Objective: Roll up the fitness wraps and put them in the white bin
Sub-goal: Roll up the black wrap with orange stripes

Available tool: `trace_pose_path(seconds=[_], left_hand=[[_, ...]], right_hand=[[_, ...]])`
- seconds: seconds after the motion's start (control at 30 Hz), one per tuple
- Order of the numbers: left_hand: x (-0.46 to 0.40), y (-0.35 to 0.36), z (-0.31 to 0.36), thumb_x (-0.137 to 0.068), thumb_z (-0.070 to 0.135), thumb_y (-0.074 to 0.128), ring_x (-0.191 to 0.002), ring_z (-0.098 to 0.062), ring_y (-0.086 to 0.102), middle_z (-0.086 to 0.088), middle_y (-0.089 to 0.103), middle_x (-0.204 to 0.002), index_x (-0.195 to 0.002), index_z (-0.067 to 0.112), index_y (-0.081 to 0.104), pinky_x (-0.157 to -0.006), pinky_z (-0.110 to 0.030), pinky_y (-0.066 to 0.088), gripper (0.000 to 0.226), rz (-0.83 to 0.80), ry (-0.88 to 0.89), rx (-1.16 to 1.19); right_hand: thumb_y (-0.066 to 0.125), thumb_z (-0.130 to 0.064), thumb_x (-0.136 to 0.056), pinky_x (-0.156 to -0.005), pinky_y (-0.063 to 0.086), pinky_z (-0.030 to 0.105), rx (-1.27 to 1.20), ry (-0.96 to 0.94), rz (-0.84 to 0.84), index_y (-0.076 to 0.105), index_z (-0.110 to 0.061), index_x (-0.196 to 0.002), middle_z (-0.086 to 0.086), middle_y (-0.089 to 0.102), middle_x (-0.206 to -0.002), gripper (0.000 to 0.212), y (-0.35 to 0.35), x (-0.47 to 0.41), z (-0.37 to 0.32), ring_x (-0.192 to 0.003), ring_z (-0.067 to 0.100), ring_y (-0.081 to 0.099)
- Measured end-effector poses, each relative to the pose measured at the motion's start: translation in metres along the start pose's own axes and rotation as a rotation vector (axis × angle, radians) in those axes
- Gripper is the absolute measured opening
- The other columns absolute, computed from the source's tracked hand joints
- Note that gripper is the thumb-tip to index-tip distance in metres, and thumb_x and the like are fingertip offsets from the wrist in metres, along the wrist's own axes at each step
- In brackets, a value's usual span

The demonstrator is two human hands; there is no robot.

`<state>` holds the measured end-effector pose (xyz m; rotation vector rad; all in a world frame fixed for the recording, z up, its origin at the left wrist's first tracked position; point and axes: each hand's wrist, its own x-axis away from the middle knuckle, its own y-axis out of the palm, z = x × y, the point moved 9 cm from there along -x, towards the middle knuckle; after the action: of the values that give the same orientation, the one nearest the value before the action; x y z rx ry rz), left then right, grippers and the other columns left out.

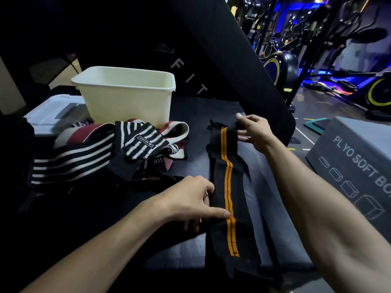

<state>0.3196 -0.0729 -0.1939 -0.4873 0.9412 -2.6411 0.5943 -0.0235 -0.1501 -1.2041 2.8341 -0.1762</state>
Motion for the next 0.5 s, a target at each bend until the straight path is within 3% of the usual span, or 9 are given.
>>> trace_pose_path(seconds=[0.07, 0.17, 0.3, 0.37, 0.5], left_hand=[[-0.002, 0.0, -0.003, -0.083, 0.05, 0.081, -0.055, -0.036, 0.071, -0.011, 0.071, -0.066, -0.083, 0.006, 0.054, -0.038, -0.026, 0.045, 0.052, -0.02, -0.018, 0.032], [-0.004, 0.001, -0.005, -0.083, 0.047, 0.083, -0.056, -0.036, 0.072, -0.014, 0.071, -0.069, -0.088, 0.004, 0.055, -0.039, -0.026, 0.046, 0.051, -0.047, -0.039, 0.07], [-0.005, 0.002, -0.006, -0.083, 0.043, 0.084, -0.055, -0.033, 0.072, -0.016, 0.07, -0.07, -0.089, 0.003, 0.054, -0.04, -0.028, 0.049, 0.05, -0.058, -0.056, 0.124], [-0.005, 0.002, -0.006, -0.083, 0.042, 0.084, -0.054, -0.032, 0.072, -0.015, 0.07, -0.069, -0.089, 0.001, 0.053, -0.041, -0.029, 0.05, 0.051, -0.053, -0.054, 0.142], [-0.005, 0.003, -0.006, -0.082, 0.041, 0.085, -0.052, -0.031, 0.071, -0.009, 0.068, -0.065, -0.084, 0.006, 0.051, -0.042, -0.031, 0.052, 0.048, -0.06, -0.056, 0.181]], right_hand=[[0.076, -0.021, -0.092, -0.055, 0.058, 0.029, -0.046, 0.069, -0.011, 0.06, -0.013, -0.091, 0.006, 0.07, -0.081, 0.018, 0.005, -0.011, 0.007, -0.063, 0.018, 0.072], [0.071, 0.007, -0.087, -0.051, 0.049, 0.025, -0.003, 0.107, 0.025, 0.055, -0.018, -0.083, 0.005, 0.065, -0.076, 0.03, 0.008, -0.033, 0.013, -0.055, 0.013, 0.061], [0.068, 0.012, -0.08, -0.049, 0.045, 0.027, 0.315, 0.029, 0.08, 0.057, -0.018, -0.079, 0.005, 0.059, -0.07, 0.032, 0.014, -0.054, 0.017, -0.053, 0.015, 0.053], [0.07, 0.002, -0.079, -0.06, 0.05, 0.028, 0.578, -0.04, 0.082, 0.065, -0.018, -0.09, 0.001, 0.063, -0.077, 0.023, 0.02, -0.059, 0.017, -0.067, 0.017, 0.061], [0.065, -0.007, -0.084, -0.085, 0.054, 0.031, 0.862, -0.093, -0.067, 0.068, -0.022, -0.124, 0.0, 0.067, -0.106, 0.042, 0.036, -0.07, 0.016, -0.104, 0.023, 0.066]])
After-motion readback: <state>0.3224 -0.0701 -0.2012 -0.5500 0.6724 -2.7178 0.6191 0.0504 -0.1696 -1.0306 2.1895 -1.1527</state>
